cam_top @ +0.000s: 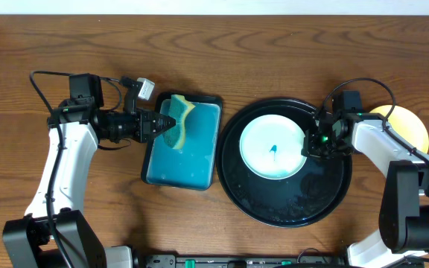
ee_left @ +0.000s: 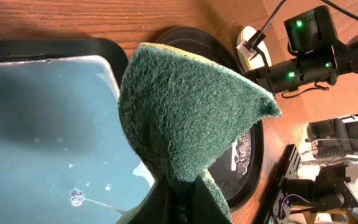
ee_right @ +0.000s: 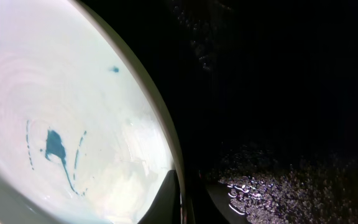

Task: Clean dirty plates on tray and stack at the side
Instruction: 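Dip the green sponge into the water tray with the left gripper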

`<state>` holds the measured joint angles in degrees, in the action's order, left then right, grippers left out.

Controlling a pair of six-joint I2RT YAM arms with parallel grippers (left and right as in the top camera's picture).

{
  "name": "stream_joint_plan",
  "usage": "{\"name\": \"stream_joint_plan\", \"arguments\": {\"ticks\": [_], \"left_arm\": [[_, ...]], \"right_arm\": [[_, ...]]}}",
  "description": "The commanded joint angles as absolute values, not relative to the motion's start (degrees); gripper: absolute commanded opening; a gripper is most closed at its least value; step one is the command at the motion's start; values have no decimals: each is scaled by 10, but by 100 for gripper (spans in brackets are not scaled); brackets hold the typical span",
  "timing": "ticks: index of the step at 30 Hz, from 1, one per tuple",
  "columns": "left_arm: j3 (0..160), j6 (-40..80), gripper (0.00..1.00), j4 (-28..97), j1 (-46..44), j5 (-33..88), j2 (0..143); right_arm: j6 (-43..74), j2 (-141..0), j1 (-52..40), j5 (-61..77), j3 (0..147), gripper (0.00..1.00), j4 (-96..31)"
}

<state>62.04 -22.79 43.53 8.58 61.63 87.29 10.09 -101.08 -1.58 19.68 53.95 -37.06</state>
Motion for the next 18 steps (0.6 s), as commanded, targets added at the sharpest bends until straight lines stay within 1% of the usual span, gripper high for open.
{"name": "stream_joint_plan", "arguments": {"ticks": [1,7,12,14,15,16,17,18], "left_arm": [[619,-239,7,437,88,640,870],[619,-232,7,436,88,636,870],[619,-111,7,407,57,485,871],[619,-45,8,387,17,339,871],[619,5,7,380,-13,229,872],[619,25,7,378,-27,181,872],[619,55,7,376,-49,106,873],[619,75,7,376,-67,63,873]], "right_arm": [[102,-1019,-25,152,531,1,-371],[102,-1019,-25,152,531,1,-370],[102,-1019,-25,152,531,1,-369],[102,-1019,-25,152,531,1,-368],[102,-1019,-25,152,531,1,-368],[102,-1019,-25,152,531,1,-368],[102,-1019,-25,152,531,1,-368],[102,-1019,-25,152,531,1,-368]]}}
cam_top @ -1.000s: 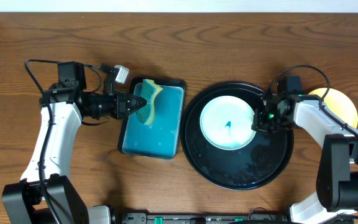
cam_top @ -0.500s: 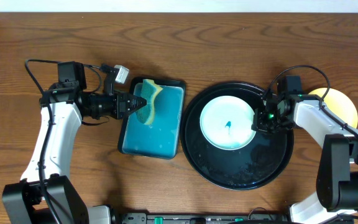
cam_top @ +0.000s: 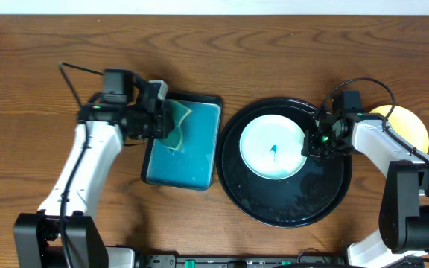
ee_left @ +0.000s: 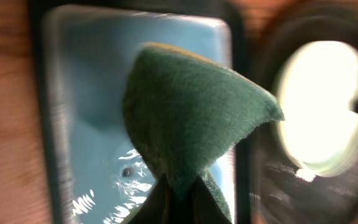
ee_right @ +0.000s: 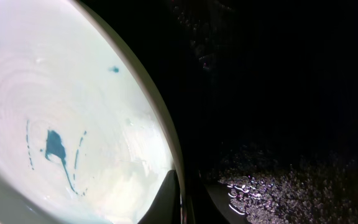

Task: Clean dirty plates on tray and stack at the side
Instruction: 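Dip the green sponge into the water tray with the left gripper, then move the sponge onto the mint plate and scrub with the left gripper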

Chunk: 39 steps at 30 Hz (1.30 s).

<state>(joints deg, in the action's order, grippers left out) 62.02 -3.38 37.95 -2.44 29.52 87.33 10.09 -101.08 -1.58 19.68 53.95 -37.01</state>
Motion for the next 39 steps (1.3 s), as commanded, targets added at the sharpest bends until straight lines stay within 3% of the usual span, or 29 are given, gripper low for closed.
{"name": "stream_joint_plan", "arguments": {"ticks": [1,17,27,39], "left_arm": [[619,79,7,376,-88,39,873],[619,111,7,374,-155,34,874],[619,117,8,319,-284,34,874],[619,373,7,193,-422,41,929]], "right_arm": [[102,-1019,-25,152,531,1,-368],[102,-1019,-34,152,531,1,-369],[128,-1019,-126,152,531,1,-371],[159,-1019,-177,148,531,1,-371]]}}
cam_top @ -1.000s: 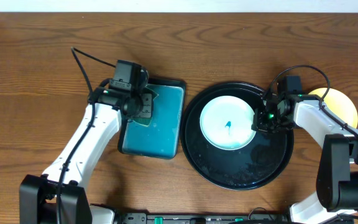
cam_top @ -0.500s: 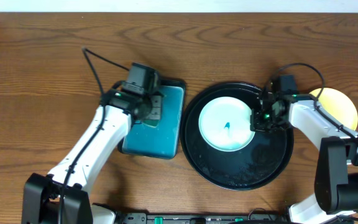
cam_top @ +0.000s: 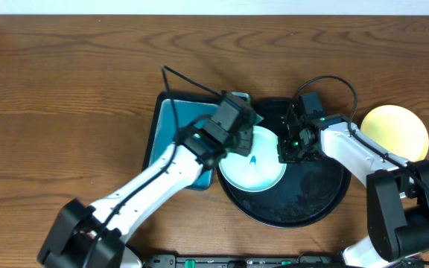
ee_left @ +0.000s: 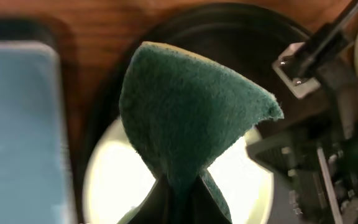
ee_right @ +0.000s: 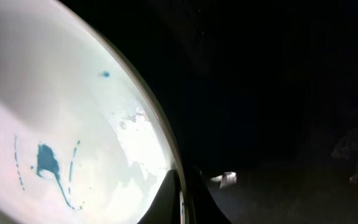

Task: Clean dirty plates on tray and stack at the side
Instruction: 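Move the sponge onto the mint plate and scrub with the left gripper, then scrub the mint plate with the sponge while the right gripper holds it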

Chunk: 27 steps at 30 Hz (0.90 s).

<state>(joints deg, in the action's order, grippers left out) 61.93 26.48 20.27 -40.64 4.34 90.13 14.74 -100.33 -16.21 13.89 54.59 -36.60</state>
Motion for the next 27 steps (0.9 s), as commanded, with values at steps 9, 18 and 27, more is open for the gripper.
{"name": "stream_joint_plan", "arguments": {"ticks": [9,18,27], "left_arm": [[619,425,7,182,-462,49,1022],[619,414,7,221,-472,-15,1077],[621,410,7,296,-430,-103,1078]], "right_arm": [[159,-1019,-177,148,531,1,-371],[159,-1019,-177,148,531,1,-371],[159,-1019,-177,148,531,1,-372]]}}
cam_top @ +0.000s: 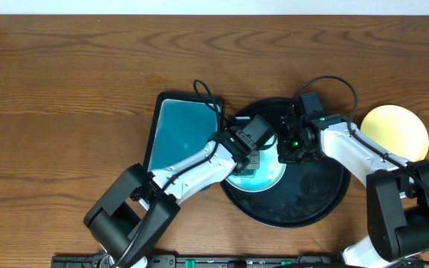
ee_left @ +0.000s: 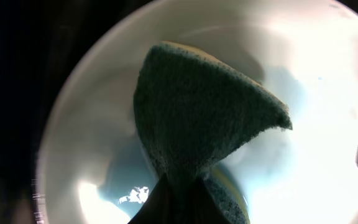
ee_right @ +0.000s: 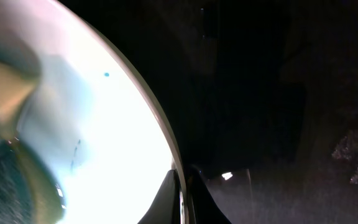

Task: Clean dirty plates on tray and stack at the side
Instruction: 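Scrub the mint plate with the sponge while the right gripper holds it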

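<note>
A white plate [cam_top: 270,175] lies in the round black tray [cam_top: 311,197]. My left gripper [cam_top: 250,158] is shut on a green-and-yellow sponge [ee_left: 204,118], which is pressed down on the plate [ee_left: 92,124]. Blue liquid is smeared around the sponge. My right gripper [cam_top: 285,151] is shut on the plate's right rim [ee_right: 160,124], one finger [ee_right: 166,193] on each side of the edge. The sponge's edge [ee_right: 17,168] shows at the left of the right wrist view. A clean yellow plate [cam_top: 395,128] lies at the right side of the table.
A rectangular black tub of blue water [cam_top: 176,134] stands left of the round tray, under my left arm. The tray floor [ee_right: 303,162] around the plate is wet and dark. Wooden table [cam_top: 65,89] stretches all around.
My left gripper has come down from above the plate, and the sponge now rests on the plate's face. The blue mark is covered by the sponge. My right gripper has kept its hold.
My left gripper held the sponge over the blue water tub while my right gripper gripped the plate's rim. The sponge stayed over the tub, then was above the plate, which had shifted left in the tray. Now it presses on the plate.
</note>
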`<state>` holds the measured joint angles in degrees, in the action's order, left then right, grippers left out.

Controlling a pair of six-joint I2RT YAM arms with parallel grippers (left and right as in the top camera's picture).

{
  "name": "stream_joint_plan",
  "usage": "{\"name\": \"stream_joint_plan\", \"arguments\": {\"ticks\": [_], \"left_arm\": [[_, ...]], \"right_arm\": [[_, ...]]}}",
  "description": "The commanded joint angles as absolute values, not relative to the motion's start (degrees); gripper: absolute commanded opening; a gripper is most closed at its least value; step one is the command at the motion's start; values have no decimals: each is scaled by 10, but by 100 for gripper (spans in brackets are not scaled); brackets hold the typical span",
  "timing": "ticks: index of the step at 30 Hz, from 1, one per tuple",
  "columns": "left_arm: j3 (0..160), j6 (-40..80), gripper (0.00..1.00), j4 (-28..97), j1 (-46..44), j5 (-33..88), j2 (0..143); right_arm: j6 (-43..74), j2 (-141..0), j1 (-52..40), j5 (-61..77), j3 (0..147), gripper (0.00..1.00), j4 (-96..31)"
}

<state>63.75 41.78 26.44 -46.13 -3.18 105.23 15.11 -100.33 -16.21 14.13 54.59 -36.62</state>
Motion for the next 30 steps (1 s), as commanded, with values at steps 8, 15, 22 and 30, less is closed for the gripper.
{"name": "stream_joint_plan", "arguments": {"ticks": [8,15,22,30], "left_arm": [[622,260,8,226,-447,208,1078],[622,251,7,213,-468,219,1078],[622,265,7,218,-469,181,1078],[622,314,8,204,-459,-12,1078]], "right_arm": [[159,-1019,-177,148,531,1,-372],[159,-1019,-177,148,531,1,-373],[159,-1019,-177,148,531,1,-373],[159,-1019,-177,148,531,1,-373]]}}
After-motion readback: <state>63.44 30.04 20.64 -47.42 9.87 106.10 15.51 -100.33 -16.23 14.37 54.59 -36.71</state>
